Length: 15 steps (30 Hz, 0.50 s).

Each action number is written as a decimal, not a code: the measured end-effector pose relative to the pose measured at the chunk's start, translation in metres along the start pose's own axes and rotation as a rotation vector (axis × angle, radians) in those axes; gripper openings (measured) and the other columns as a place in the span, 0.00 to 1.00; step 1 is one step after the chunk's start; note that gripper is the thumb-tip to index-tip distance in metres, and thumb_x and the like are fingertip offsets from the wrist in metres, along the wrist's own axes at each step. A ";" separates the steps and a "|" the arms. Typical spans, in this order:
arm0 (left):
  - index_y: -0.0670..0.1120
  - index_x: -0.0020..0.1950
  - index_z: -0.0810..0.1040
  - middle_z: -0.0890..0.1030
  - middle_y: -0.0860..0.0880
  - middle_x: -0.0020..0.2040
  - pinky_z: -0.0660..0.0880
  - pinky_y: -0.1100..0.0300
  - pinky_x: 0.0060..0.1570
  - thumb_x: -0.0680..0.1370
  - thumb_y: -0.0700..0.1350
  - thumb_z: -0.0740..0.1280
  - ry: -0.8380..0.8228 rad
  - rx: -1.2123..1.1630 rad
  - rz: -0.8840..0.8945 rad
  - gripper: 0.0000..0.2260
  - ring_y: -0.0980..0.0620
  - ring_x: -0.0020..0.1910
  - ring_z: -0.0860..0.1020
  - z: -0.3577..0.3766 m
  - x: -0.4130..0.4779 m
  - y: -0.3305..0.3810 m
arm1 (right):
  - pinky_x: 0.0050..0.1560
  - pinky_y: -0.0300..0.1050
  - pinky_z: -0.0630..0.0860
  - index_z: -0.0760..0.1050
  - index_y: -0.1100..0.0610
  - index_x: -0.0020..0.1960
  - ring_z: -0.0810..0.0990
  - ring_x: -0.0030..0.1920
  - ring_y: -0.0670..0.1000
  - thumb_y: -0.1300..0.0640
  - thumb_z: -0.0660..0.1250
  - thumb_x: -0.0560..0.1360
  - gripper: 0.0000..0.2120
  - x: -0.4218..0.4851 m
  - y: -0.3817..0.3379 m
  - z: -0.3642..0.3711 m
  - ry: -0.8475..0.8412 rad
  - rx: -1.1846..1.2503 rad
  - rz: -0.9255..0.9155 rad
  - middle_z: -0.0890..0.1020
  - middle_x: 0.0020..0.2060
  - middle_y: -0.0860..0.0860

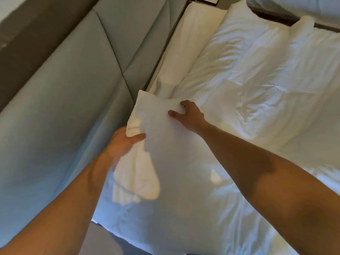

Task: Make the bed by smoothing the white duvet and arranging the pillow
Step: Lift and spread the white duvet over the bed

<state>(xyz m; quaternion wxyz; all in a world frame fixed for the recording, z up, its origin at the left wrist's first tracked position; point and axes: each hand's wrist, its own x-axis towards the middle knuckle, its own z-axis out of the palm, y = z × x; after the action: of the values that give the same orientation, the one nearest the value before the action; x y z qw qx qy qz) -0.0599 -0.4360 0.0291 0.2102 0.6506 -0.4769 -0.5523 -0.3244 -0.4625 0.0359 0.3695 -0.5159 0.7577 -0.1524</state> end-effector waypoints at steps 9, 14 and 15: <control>0.50 0.68 0.78 0.86 0.51 0.58 0.81 0.55 0.58 0.76 0.46 0.76 -0.343 0.061 0.255 0.21 0.52 0.57 0.85 0.011 -0.010 0.030 | 0.71 0.60 0.75 0.65 0.54 0.80 0.77 0.70 0.57 0.29 0.76 0.68 0.50 0.032 -0.037 -0.025 -0.332 0.216 0.006 0.76 0.72 0.52; 0.46 0.64 0.81 0.86 0.57 0.46 0.77 0.61 0.62 0.83 0.52 0.63 -0.344 -0.038 0.075 0.16 0.65 0.46 0.83 0.011 0.006 0.043 | 0.50 0.48 0.84 0.85 0.53 0.54 0.88 0.47 0.50 0.46 0.77 0.76 0.13 -0.003 -0.005 -0.054 -0.218 0.453 -0.123 0.89 0.47 0.49; 0.49 0.60 0.83 0.85 0.56 0.44 0.77 0.60 0.60 0.82 0.61 0.57 -0.288 -0.078 0.002 0.22 0.61 0.47 0.83 0.015 0.014 0.048 | 0.48 0.46 0.83 0.84 0.53 0.53 0.88 0.47 0.50 0.49 0.76 0.77 0.09 -0.017 0.003 -0.061 -0.172 0.542 -0.147 0.89 0.45 0.49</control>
<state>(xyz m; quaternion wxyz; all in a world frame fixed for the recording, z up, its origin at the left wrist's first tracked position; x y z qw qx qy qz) -0.0932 -0.4662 0.0558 0.1651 0.5557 -0.4809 -0.6578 -0.3667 -0.4552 0.0829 0.5447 -0.4631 0.6158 -0.3312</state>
